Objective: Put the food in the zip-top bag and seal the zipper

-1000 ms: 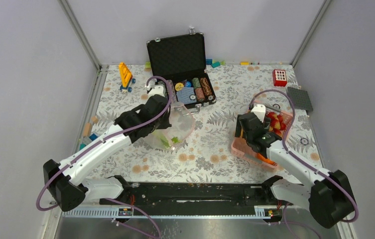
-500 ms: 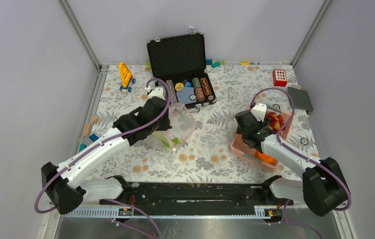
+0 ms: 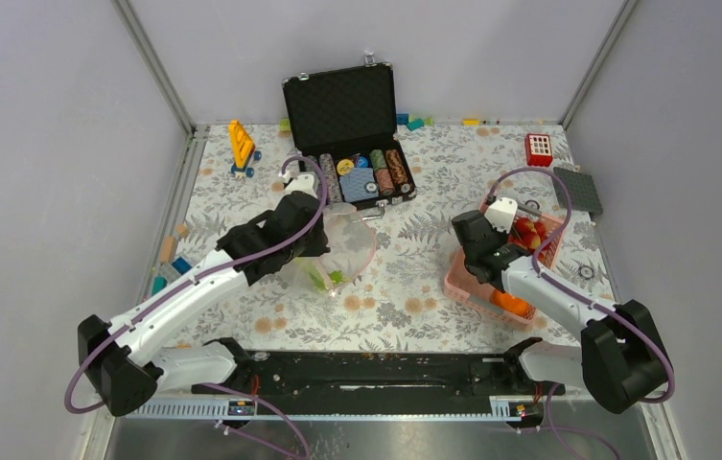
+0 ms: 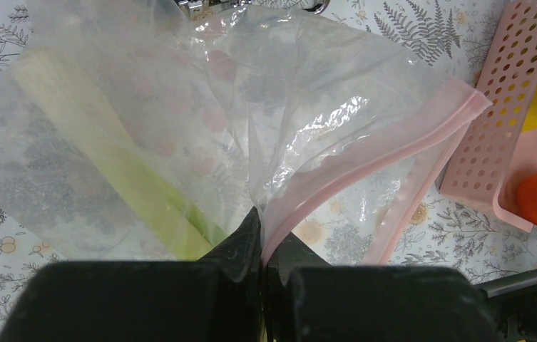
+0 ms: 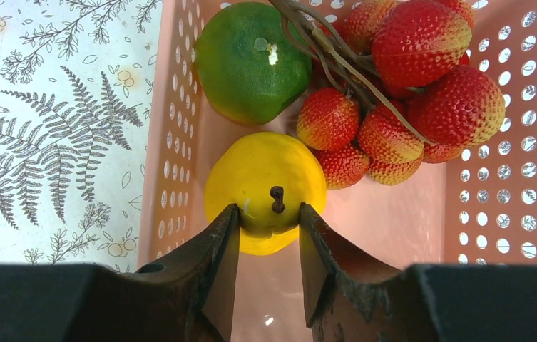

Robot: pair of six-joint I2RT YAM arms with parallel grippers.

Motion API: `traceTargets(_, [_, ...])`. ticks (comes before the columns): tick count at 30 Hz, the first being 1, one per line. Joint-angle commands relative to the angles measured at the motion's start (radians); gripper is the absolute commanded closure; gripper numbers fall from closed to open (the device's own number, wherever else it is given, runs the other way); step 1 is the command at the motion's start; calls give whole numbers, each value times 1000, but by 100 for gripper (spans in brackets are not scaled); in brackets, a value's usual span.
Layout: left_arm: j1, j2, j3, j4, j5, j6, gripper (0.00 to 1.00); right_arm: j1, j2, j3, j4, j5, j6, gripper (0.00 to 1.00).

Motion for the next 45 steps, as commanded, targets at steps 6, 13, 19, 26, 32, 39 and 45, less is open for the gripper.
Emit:
traceTargets(6, [1,-44,-1,56,30,-4,100,-8,-88,35,-68,60,2,79])
traceTargets(13, [2,-52,7,61,40,-5,100,-8,-320,24,-145,-28,-53,80])
traceTargets(19, [1,-40,16,74,79,-5,100,-8,-569,30,-193,-209,-119,83])
traceTargets(26, [1,-34,27,103,149,0,100,-8,-693,71,-35,-852,-155,85])
traceTargets(32, [-23,-27,39,131,177,-16,100,18,-548,85,290,-1259,-25,87])
traceTargets(39, [-52,5,72,131,216,-29,100,173,-341,188,336,-1182,-106,87])
traceTargets(45, [-80,-14,112,68,218,-55,100,222,-206,234,300,-1055,-158,75])
